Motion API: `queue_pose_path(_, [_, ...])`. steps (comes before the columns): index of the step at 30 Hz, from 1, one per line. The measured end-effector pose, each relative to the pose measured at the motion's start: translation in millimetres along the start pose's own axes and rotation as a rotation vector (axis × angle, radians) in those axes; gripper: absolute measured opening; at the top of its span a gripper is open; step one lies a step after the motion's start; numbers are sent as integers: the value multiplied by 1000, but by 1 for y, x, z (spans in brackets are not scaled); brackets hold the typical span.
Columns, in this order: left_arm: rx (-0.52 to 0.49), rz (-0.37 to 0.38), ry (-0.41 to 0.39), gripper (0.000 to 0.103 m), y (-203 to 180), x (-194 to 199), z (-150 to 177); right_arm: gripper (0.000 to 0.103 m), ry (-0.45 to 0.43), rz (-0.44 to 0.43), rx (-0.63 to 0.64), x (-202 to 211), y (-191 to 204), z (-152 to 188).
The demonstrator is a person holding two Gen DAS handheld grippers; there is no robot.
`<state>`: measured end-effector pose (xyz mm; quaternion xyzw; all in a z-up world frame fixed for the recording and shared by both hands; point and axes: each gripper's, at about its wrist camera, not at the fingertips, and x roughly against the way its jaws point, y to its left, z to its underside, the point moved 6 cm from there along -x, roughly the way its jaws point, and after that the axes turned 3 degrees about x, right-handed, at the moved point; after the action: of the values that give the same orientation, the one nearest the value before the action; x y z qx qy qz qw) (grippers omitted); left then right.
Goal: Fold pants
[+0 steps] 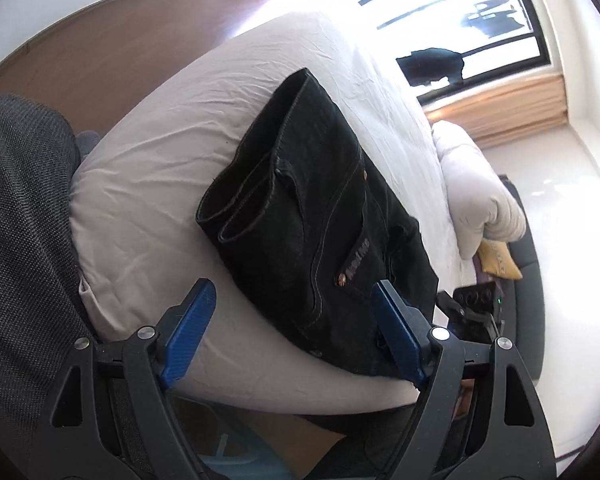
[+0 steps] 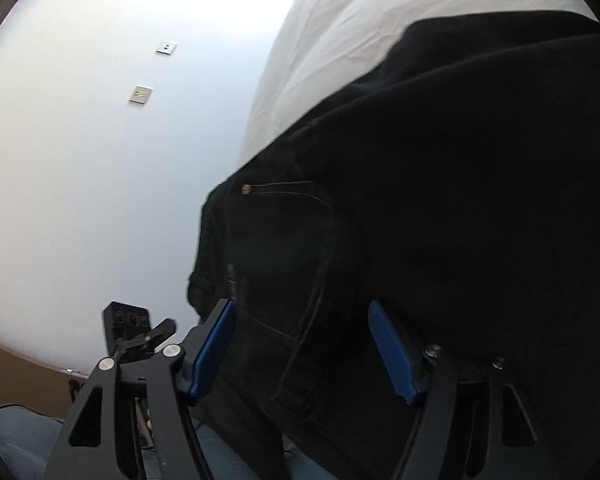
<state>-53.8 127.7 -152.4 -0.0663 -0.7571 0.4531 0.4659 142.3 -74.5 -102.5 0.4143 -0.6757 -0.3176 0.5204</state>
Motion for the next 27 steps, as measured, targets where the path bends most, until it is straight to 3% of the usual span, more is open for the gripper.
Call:
queue_pose_path(4, [131,63,21,79,14,-21,-7,72,0,-88,88,-7,36,-1])
queue_pose_path(9, [166,130,29,75,15,-27,-14,72,12,-105,69,-32,38,-9])
queue_pose_path(12, [190,125,47,34,17,-38,-20,72,81,-8,-12,-22,-2,-1])
queue_pose_path(13, [210,129,59,24,19,-43,-19,59,94,5,-35,-24,-13,3])
queue_pose_path(15, [239,136,62,20,24,-44,-21,45,81,0,-66,-24,-20,1])
queue_pose_path(16, [233,133,60,17,24,-43,-22,45,76,-4,-69,-25,-19,2])
queue_pose_path(20, [174,109,38,13,10,-39,-23,51,72,20,-31,-31,-8,3])
queue_pose_path(22, [137,94,24,12,0,-36,-23,67,69,22,-24,-27,-4,-2])
queue_pose_path(24, [111,89,13,12,-9,-36,-25,76,70,38,11,-26,8,-5])
queue_pose_path(27, [89,79,5,11,-16,-36,-29,79,98,58,41,-29,12,-7])
